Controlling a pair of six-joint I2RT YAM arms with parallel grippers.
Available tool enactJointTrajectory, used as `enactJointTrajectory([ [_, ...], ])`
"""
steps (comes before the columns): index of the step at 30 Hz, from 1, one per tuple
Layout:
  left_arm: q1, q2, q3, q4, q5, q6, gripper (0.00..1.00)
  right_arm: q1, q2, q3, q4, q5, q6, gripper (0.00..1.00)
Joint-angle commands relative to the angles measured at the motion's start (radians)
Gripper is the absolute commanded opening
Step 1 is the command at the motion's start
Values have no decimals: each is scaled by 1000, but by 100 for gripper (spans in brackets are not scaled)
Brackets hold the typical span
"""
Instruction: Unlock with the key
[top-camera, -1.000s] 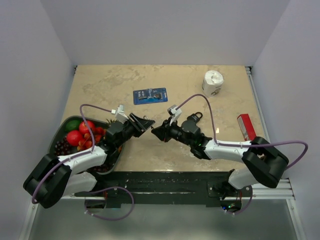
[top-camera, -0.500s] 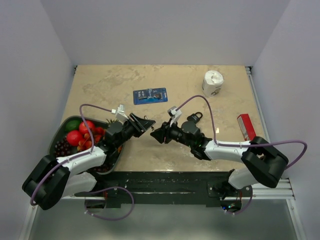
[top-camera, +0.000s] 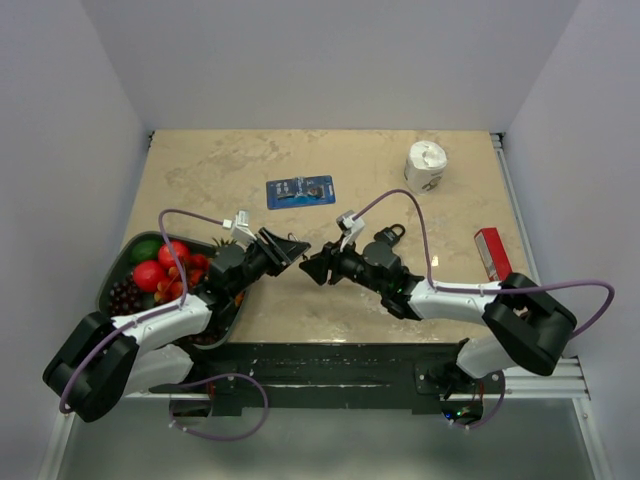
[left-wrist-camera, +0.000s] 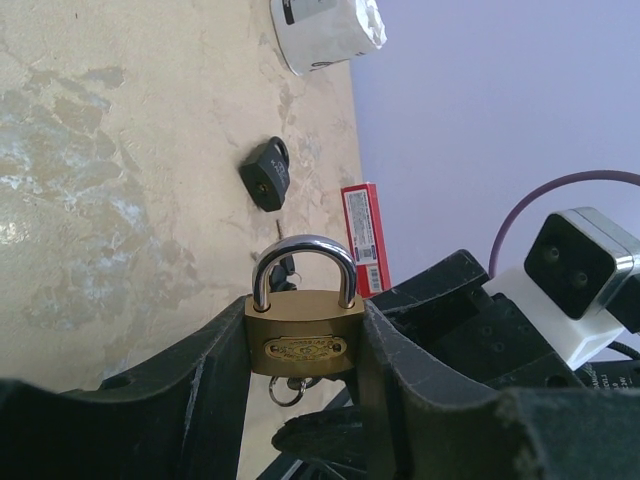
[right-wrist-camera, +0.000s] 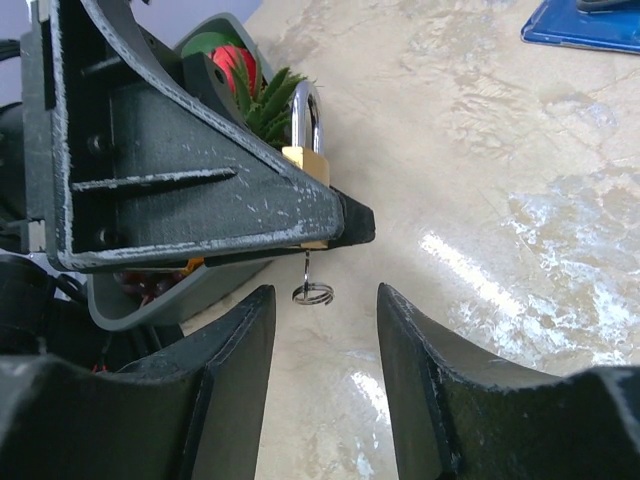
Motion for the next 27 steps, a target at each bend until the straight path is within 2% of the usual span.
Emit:
enactJointTrajectory([
  [1, 6, -19, -3, 60, 13, 18, 0, -2, -39, 41, 55, 40, -10, 49],
  [3, 7, -21, -3, 60, 13, 20, 0, -2, -37, 43, 60, 41, -15, 49],
  [6, 6, -19, -3, 65, 18, 20, 0, -2, -27, 48, 63, 38, -16, 42],
  [9, 6, -21, -3, 68, 21, 21, 0, -3, -21, 43, 77, 34, -9, 29],
  [10, 7, -21, -6, 71, 21, 23, 0, -3, -16, 43, 78, 29, -9, 21],
  [13, 7, -27, -13, 103, 27, 26, 0, -3, -14, 38, 86, 28, -2, 10],
  [17, 7, -28, -23, 155, 55, 43, 0, -23, -13, 19, 123, -3, 22, 0],
  [22, 6, -31, -61, 316, 130, 70, 0, -94, -5, -23, 264, -112, 123, 0],
  [27, 7, -44, -64, 393, 215, 110, 0, -150, 7, -61, 390, -222, 230, 0],
])
